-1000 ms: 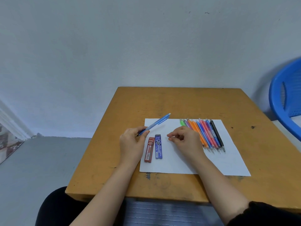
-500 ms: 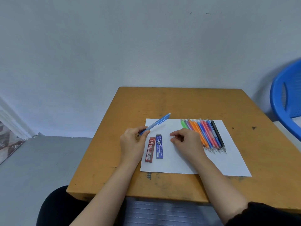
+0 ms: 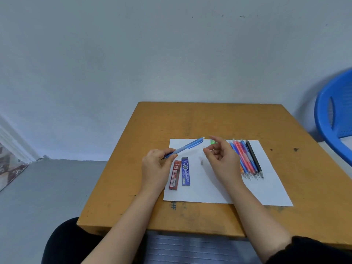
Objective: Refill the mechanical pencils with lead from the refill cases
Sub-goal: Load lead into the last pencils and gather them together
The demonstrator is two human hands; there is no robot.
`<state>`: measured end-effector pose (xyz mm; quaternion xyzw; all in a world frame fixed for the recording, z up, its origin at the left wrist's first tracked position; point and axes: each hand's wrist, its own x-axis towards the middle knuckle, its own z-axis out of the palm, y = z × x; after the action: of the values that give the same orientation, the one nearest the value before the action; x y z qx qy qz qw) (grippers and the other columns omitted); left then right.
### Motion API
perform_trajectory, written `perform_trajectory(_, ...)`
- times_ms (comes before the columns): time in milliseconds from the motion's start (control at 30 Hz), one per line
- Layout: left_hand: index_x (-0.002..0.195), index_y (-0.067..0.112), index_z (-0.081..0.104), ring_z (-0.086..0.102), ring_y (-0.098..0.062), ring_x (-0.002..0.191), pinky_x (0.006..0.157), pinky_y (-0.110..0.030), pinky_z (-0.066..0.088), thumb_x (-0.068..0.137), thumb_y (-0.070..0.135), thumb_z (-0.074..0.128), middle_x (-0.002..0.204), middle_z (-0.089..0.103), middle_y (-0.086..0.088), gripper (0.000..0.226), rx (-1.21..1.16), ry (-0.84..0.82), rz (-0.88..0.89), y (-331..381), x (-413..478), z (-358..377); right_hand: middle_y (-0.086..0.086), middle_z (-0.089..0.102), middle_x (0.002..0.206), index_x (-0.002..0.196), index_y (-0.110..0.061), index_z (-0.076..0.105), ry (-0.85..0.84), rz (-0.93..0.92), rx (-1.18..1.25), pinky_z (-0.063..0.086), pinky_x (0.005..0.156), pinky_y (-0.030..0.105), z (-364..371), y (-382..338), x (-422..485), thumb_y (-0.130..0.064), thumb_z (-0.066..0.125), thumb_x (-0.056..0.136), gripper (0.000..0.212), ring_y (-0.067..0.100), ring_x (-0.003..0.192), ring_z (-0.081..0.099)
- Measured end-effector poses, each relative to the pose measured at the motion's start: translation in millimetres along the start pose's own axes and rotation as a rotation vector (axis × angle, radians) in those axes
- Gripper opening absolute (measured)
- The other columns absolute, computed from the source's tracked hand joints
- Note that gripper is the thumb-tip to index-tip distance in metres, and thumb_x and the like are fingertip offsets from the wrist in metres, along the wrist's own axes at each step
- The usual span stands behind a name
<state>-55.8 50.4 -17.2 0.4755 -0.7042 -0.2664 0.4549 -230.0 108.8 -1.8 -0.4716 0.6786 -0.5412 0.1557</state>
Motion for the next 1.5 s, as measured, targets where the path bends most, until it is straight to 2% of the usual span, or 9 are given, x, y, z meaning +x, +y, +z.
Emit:
perform_trajectory(233,0.100,0.017,0.075,0.057,-0.006,0.087,0.080,-0.049,0.049,0.084,0.021,0.072,0.084,0.052,0.032,0.017,0.029,-0.041,0.169,1,-2,0,0.002,0.068,0.090,0.108,-0.017,0.064,0.004,-0.012,0.251,0.053,0.067,0.016,0,-5,-1,-0.006,0.061,0.089,0.022,0.004,0.074,0.065)
perform_trajectory(433,0.098,0.018,0.076,0.051,0.002,0.083,0.075,-0.032,0.046,0.082,0.021,0.074,0.083,0.050,0.034,0.016,0.059,-0.025,0.276,1,-4,1,0.002,0.070,0.087,0.109,-0.011,0.066,-0.064,0.032,0.427,0.052,0.063,0.016,-3,-13,-3,0.003,0.065,0.083,0.029,0.004,0.068,0.065)
perform_trajectory(633,0.093,0.018,0.077,0.045,0.004,0.081,0.070,-0.023,0.040,0.077,0.033,0.073,0.080,0.056,0.016,0.022,0.070,-0.034,0.380,0,-5,4,0.010,0.071,0.080,0.101,-0.011,0.069,-0.128,0.153,0.559,0.053,0.064,0.027,-5,-12,-2,-0.003,0.062,0.086,0.019,0.020,0.069,0.063)
perform_trajectory(767,0.092,0.022,0.076,0.047,0.009,0.086,0.073,-0.027,0.042,0.079,0.046,0.063,0.078,0.057,0.022,0.031,0.023,-0.015,0.372,1,-6,4,0.015,0.071,0.085,0.100,-0.004,0.063,-0.140,0.240,0.829,0.051,0.059,0.023,-7,-17,1,0.000,0.056,0.089,0.014,0.017,0.065,0.060)
perform_trajectory(967,0.099,0.024,0.073,0.053,0.001,0.091,0.083,-0.040,0.046,0.083,0.043,0.066,0.082,0.057,0.034,0.025,0.065,0.020,0.200,1,-2,3,0.004,0.066,0.071,0.092,-0.007,0.064,0.086,0.396,1.121,0.052,0.058,0.019,-20,-16,12,-0.005,0.056,0.090,0.009,0.012,0.063,0.061)
perform_trajectory(1033,0.111,0.023,0.070,0.054,-0.008,0.101,0.091,-0.047,0.044,0.090,0.032,0.064,0.092,0.059,0.028,0.024,0.114,0.016,0.056,-2,1,4,0.004,0.065,0.069,0.091,-0.006,0.065,0.111,0.402,1.096,0.051,0.055,0.019,-21,-15,13,-0.005,0.058,0.090,0.007,0.011,0.059,0.059)
perform_trajectory(1167,0.131,0.023,0.057,0.041,-0.014,0.128,0.108,-0.039,0.026,0.096,0.036,0.050,0.131,0.057,0.007,0.038,0.337,-0.083,-0.140,-5,4,6,0.003,0.065,0.064,0.095,-0.004,0.067,0.083,0.377,0.846,0.048,0.048,0.020,-19,-11,13,-0.004,0.063,0.088,0.009,0.012,0.050,0.052)
perform_trajectory(1300,0.131,0.028,0.056,0.035,-0.010,0.131,0.107,-0.036,0.018,0.096,0.037,0.047,0.137,0.052,0.011,0.037,0.414,-0.131,-0.144,-5,3,8,0.008,0.065,0.065,0.113,-0.005,0.065,0.011,0.336,0.449,0.045,0.047,0.020,-16,-5,11,-0.007,0.068,0.085,0.028,0.010,0.047,0.052)
perform_trajectory(1500,0.127,0.026,0.059,0.034,-0.007,0.132,0.106,-0.033,0.016,0.095,0.036,0.048,0.137,0.051,0.013,0.034,0.421,-0.139,-0.145,-8,4,9,0.007,0.065,0.063,0.126,-0.010,0.060,-0.120,0.187,-0.059,0.051,0.065,0.023,-11,2,6,-0.017,0.069,0.086,0.042,0.007,0.050,0.058)
